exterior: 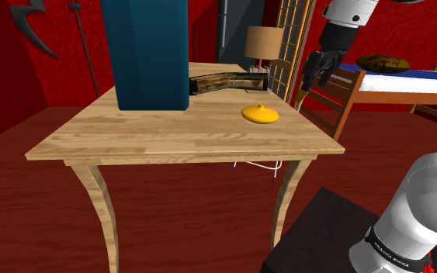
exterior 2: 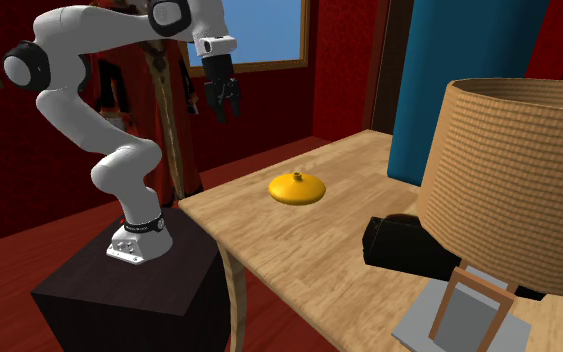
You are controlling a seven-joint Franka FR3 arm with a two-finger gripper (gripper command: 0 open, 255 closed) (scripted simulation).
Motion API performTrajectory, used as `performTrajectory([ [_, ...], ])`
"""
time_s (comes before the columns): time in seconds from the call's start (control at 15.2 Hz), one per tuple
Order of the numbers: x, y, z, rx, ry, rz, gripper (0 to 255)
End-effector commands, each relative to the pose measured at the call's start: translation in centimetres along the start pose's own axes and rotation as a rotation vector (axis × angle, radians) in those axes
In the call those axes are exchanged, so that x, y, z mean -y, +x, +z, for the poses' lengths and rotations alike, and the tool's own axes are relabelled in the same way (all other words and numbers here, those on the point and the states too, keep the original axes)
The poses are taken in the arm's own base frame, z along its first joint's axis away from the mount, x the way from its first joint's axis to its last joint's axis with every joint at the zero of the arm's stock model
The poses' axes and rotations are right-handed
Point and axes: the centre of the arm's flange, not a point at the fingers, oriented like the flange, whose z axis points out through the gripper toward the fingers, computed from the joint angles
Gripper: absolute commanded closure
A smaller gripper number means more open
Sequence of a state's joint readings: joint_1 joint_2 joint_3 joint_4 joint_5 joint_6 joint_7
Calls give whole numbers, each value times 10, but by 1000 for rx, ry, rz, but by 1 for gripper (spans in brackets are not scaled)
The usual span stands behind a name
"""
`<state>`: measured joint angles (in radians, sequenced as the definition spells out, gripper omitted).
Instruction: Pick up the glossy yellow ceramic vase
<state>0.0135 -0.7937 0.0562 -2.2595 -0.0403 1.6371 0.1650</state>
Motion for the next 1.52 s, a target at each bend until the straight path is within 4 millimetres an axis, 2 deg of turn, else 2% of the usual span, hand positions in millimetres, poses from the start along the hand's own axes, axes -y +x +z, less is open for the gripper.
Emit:
performTrajectory([
  [0.0, 0, 0, 0, 0, 0, 0, 0],
  [0.53, -11, 107, 48, 88, -4, 132, 0],
  [1.12, -39, 220, 113, 188, -8, 280, 0],
  [1.19, -41, 226, 117, 194, -8, 288, 0],
  [1.45, -40, 222, 138, 194, -8, 288, 0],
])
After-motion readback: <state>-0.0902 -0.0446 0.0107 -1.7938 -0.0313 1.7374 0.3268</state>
